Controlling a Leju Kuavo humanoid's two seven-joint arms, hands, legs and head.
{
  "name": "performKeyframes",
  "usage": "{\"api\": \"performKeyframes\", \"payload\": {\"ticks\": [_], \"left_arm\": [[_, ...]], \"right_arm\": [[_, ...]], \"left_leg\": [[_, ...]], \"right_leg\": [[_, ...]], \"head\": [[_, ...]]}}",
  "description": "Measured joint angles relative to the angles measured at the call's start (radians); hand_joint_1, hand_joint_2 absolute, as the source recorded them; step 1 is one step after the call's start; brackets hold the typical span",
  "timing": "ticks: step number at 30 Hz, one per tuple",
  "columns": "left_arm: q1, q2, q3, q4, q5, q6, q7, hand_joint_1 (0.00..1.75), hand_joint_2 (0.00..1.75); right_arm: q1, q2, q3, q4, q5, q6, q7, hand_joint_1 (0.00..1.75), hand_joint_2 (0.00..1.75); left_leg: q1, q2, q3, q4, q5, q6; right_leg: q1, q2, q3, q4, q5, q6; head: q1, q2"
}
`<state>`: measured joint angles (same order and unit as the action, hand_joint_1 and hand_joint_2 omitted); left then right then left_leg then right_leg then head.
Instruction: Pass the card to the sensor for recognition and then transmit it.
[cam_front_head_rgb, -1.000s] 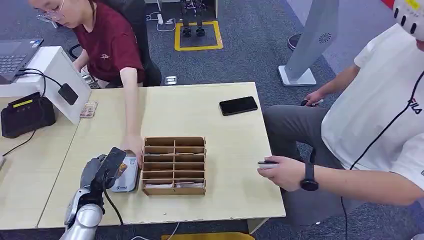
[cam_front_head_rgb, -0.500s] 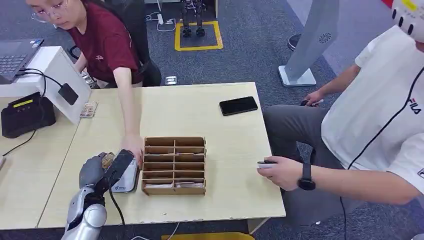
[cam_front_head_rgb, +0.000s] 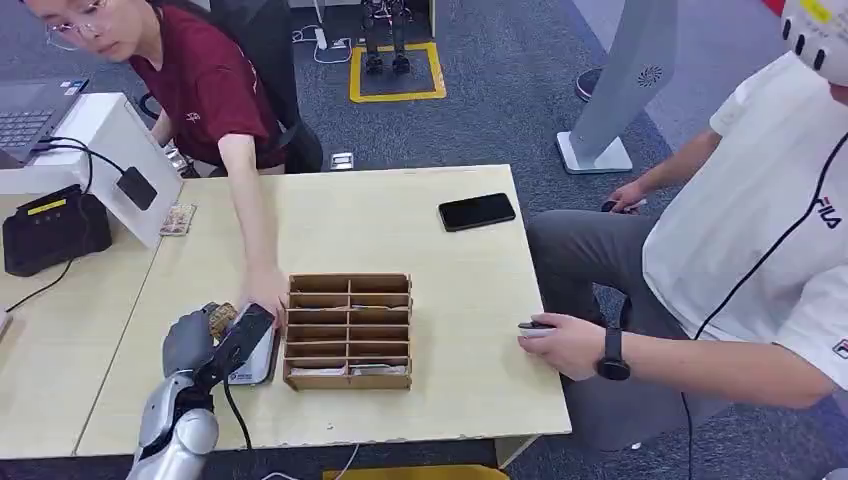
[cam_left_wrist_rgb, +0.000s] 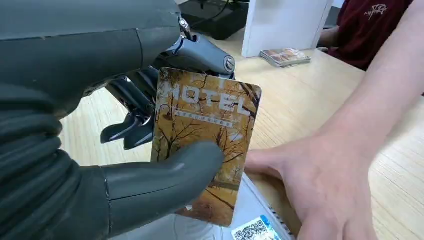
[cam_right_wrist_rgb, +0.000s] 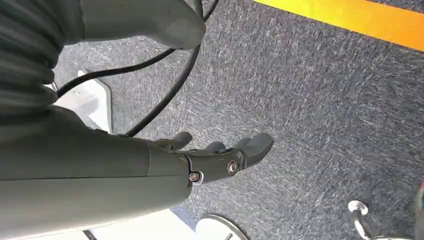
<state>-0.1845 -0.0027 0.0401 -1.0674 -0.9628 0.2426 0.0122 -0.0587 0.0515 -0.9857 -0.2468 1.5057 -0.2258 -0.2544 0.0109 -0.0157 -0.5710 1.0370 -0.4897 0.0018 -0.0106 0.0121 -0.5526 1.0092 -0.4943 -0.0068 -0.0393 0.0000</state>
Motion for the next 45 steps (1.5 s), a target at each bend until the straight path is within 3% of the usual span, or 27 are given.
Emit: {"api": "performKeyframes", "payload": {"ticks": [11, 13, 15, 19, 24, 34, 36, 39, 43, 45], "left_arm": [[-0.002, -0.021, 0.0, 0.031, 0.041, -0.007, -0.027, 1.75, 1.75], [-0.002, -0.023, 0.0, 0.031, 0.109, -0.036, -0.06, 1.75, 1.75], [0.0, -0.026, 0.006, 0.019, 0.252, -0.102, -0.107, 1.75, 1.75], [0.01, -0.025, 0.016, -0.039, 0.431, -0.176, -0.124, 1.75, 1.75], [0.016, -0.013, 0.018, -0.097, 0.516, -0.189, -0.136, 1.75, 1.75], [-0.044, 0.061, 0.026, -0.267, 0.916, -0.222, -0.166, 1.75, 1.75], [-0.061, 0.072, 0.027, -0.294, 0.95, -0.219, -0.182, 1.75, 1.75], [-0.084, 0.078, 0.027, -0.331, 0.892, -0.16, -0.226, 1.75, 1.75], [-0.121, 0.099, 0.001, -0.359, 0.503, 0.057, -0.254, 1.75, 1.75], [-0.136, 0.106, -0.011, -0.364, 0.458, 0.076, -0.255, 1.75, 1.75]], "right_arm": [[0.0, 0.0, 0.013, 0.0, 0.0, -0.005, -0.003, 0.0, 1.75], [0.0, 0.0, 0.014, 0.0, 0.0, -0.006, -0.005, 0.0, 1.75], [0.001, 0.0, 0.014, 0.0, 0.0, -0.014, -0.006, 0.0, 1.75], [0.001, 0.0, 0.014, 0.0, 0.0, -0.018, -0.006, 0.0, 1.75], [0.003, 0.0, 0.014, 0.001, 0.0, -0.022, -0.008, 0.0, 1.75], [0.002, 0.0, 0.015, 0.002, 0.0, -0.036, -0.017, 0.0, 1.75], [0.002, 0.0, 0.016, 0.003, 0.0, -0.036, -0.017, 0.0, 1.75], [0.0, 0.0, 0.016, 0.005, 0.0, -0.036, -0.018, 0.0, 1.75], [0.0, 0.0, 0.018, 0.006, 0.0, -0.028, -0.023, 0.0, 1.75], [-0.003, 0.0, 0.022, 0.006, 0.0, -0.028, -0.024, 0.0, 1.75]], "left_leg": [[0.0, 0.0, 0.002, 0.0, 0.0, 0.0], [0.0, 0.0, 0.002, 0.0, 0.0, 0.0], [0.0, 0.0, 0.002, 0.0, 0.001, 0.0], [0.0, 0.0, 0.002, 0.0, 0.001, 0.0], [0.0, 0.0, 0.001, 0.0, 0.001, 0.0], [0.0, 0.0, 0.001, 0.0, 0.002, 0.0], [0.0, 0.0, 0.001, 0.0, 0.002, 0.0], [0.0, 0.0, 0.001, 0.0, 0.002, 0.0], [0.0, 0.0, 0.001, 0.0, 0.002, 0.0], [0.0, -0.001, 0.001, 0.0, 0.002, 0.0]], "right_leg": [[0.0, 0.0, 0.002, 0.0, 0.0, 0.0], [0.0, 0.0, 0.002, 0.0, 0.0, 0.0], [0.0, 0.0, 0.003, 0.0, 0.0, 0.0], [0.0, 0.0, 0.002, 0.0, 0.0, 0.0], [0.0, 0.0, 0.002, 0.0, 0.0, 0.0], [0.0, 0.0, 0.001, 0.001, 0.0, 0.0], [0.0, 0.0, 0.001, 0.001, 0.0, 0.0], [0.0, 0.0, 0.001, 0.001, 0.001, 0.0], [0.0, 0.0, 0.001, 0.001, 0.001, -0.001], [0.0, 0.0, 0.001, 0.001, 0.001, -0.001]], "head": [[0.0, 0.0], [0.0, 0.0], [0.0, 0.0], [0.0, 0.0], [0.0, 0.0], [0.0, 0.0], [0.0, 0.0], [0.0, 0.0], [0.0, 0.0], [0.0, 0.0]]}}
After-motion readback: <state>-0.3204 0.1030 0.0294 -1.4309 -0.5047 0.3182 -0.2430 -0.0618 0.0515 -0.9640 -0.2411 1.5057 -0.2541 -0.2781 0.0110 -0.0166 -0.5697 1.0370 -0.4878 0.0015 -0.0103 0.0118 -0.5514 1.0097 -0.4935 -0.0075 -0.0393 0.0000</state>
